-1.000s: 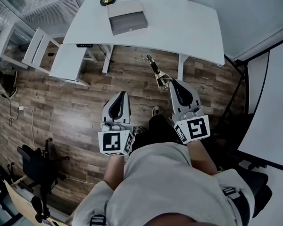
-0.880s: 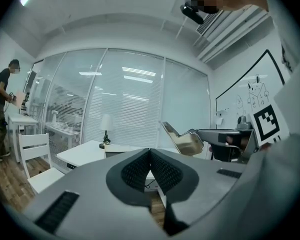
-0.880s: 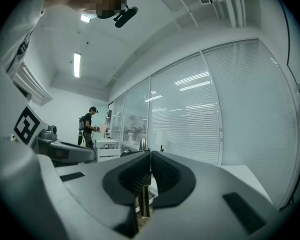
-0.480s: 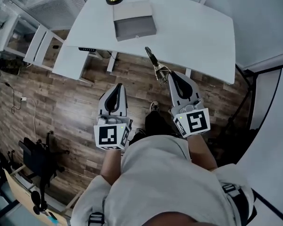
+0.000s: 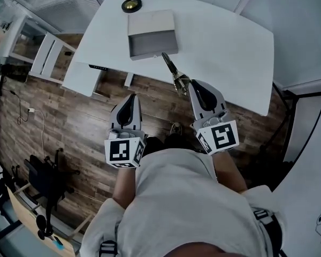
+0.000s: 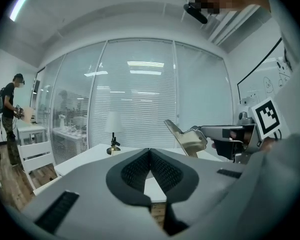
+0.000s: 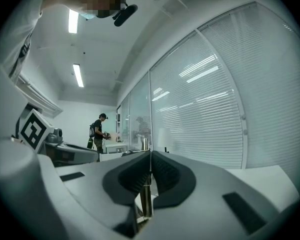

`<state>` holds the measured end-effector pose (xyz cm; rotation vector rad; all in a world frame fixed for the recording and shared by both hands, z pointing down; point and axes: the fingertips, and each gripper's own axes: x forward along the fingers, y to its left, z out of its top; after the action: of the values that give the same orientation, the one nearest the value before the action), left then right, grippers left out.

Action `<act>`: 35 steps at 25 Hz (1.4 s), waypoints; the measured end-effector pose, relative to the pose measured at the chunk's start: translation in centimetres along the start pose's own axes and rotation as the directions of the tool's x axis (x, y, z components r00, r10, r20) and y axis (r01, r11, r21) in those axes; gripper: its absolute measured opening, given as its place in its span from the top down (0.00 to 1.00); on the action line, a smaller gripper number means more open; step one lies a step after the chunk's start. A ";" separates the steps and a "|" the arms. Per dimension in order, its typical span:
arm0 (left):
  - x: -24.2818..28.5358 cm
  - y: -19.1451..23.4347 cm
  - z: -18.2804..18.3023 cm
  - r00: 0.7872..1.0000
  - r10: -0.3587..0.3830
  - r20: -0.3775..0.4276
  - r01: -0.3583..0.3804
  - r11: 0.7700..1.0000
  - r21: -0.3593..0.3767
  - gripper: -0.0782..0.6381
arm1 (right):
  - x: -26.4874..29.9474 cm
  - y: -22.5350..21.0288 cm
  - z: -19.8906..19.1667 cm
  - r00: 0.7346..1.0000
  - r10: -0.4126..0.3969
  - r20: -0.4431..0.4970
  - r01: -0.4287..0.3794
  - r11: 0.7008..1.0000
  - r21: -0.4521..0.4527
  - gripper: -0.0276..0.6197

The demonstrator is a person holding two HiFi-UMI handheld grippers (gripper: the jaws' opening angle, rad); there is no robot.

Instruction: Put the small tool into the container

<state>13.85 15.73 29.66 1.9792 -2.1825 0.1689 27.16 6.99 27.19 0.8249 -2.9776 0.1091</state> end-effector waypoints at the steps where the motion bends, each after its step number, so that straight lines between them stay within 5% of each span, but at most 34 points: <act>1: 0.4 0.0 0.0 1.000 0.000 -0.002 0.000 1.000 0.001 0.86 | 0.2 -0.2 -0.1 1.000 0.005 0.000 -0.005 1.000 0.004 0.91; 20: 11.8 8.4 -0.7 0.994 -0.093 -0.057 0.092 0.996 -0.021 0.86 | 12.5 -2.2 -2.5 0.993 -0.032 -0.109 0.031 0.999 -0.011 0.91; 35: 17.2 12.5 -4.0 0.945 -0.286 -0.162 0.276 0.958 -0.078 0.86 | 19.3 -0.2 -5.9 0.937 -0.121 -0.329 0.097 0.991 -0.089 0.91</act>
<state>0.15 1.15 37.82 2.1311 -1.7596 0.2259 10.95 -2.57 34.41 0.8632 -2.5985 0.1228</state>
